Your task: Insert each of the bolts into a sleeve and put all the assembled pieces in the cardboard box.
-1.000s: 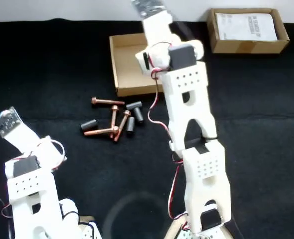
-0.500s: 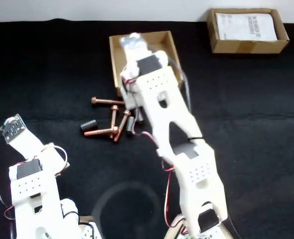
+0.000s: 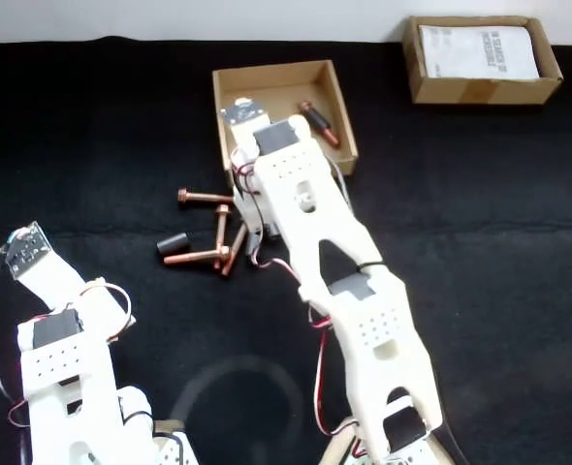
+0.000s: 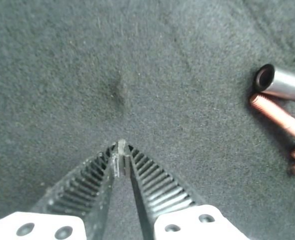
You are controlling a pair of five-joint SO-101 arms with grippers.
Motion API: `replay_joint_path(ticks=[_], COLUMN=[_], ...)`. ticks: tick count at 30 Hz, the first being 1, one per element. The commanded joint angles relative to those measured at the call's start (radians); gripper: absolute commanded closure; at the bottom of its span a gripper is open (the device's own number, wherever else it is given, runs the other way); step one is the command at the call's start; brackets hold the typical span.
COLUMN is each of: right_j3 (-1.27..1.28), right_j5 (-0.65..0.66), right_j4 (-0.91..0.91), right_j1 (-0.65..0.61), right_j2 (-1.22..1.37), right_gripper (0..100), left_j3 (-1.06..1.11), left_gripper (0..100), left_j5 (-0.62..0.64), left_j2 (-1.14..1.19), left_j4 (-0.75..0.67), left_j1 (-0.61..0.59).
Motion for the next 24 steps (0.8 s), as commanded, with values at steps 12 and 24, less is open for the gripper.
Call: replay_joint_path(ticks=[12,24], right_j3=[-0.007,-0.007], right_j5=[0.051,0.048], right_j4=[-0.15,-0.228], right_j1=[0.033,0.01], right_j2=[0.073,0.165], right_gripper=[87.7,87.7], left_j3=[-0.004,-0.004], left_gripper=[98,98], left_j5=[-0.005,-0.005], left_j2=[-0.005,-0.005], left_j4=[-0.015,-0.015], left_j1=[-0.007,-0.007])
